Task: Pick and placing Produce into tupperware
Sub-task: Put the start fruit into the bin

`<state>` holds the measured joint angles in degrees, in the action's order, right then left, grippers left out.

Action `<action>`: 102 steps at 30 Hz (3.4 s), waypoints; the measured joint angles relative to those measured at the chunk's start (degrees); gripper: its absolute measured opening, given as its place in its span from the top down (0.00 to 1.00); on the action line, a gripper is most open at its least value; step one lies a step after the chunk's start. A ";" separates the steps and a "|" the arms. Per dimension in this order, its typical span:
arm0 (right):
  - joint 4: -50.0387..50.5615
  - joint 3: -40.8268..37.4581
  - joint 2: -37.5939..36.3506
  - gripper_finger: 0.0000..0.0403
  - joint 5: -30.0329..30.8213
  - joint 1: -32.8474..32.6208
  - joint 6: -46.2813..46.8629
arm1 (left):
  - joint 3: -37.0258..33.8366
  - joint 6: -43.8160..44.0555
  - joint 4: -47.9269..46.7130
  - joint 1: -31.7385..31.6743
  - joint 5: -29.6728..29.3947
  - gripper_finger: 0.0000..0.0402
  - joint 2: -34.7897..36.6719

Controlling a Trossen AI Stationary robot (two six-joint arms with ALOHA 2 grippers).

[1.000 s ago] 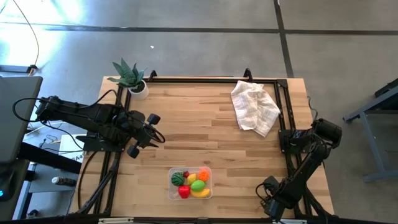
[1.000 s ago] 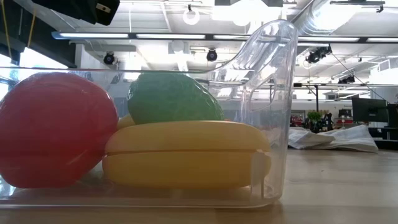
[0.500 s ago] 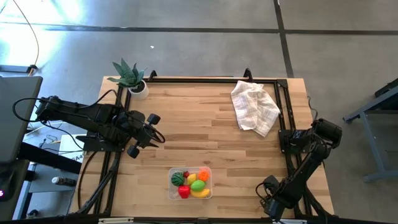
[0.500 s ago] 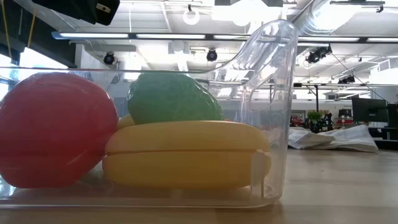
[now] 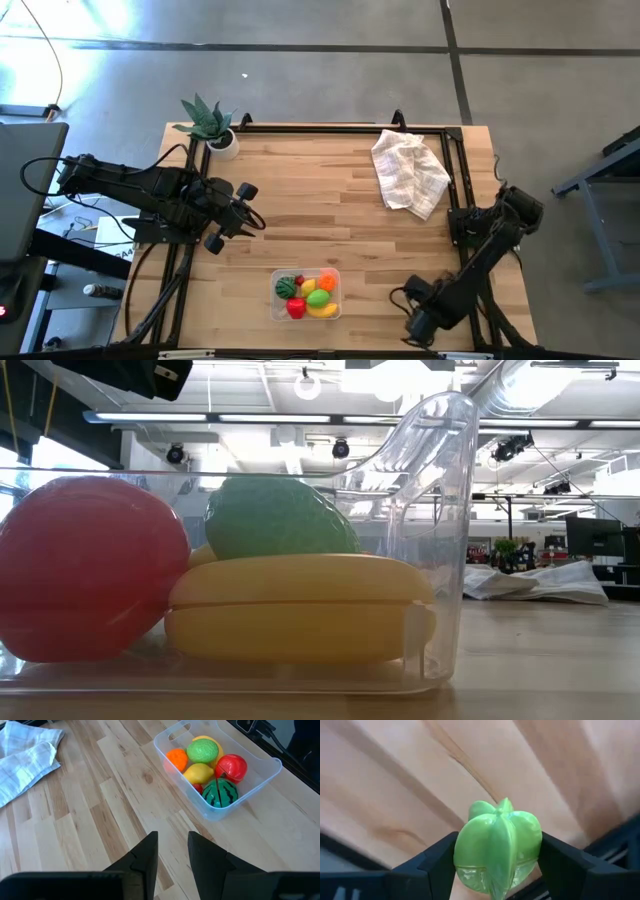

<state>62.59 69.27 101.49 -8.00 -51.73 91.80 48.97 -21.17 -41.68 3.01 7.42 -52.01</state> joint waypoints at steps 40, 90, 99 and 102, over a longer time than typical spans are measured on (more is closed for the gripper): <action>-16.15 43.74 20.24 0.42 10.74 28.16 -66.01 | 0.00 0.00 0.01 0.01 0.00 0.76 0.00; -16.78 43.74 29.04 0.42 11.86 30.04 -78.90 | 0.02 0.01 0.01 0.02 0.00 0.76 0.00; -16.50 43.74 29.05 0.42 12.33 30.04 -78.26 | 0.02 0.02 0.01 0.00 0.00 0.76 0.00; -16.50 43.74 29.04 0.42 12.36 30.04 -77.74 | 0.02 0.01 0.01 0.01 0.00 0.76 0.00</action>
<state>46.09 113.01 130.53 4.36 -21.69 14.05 48.99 -21.16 -41.67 3.02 7.42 -52.01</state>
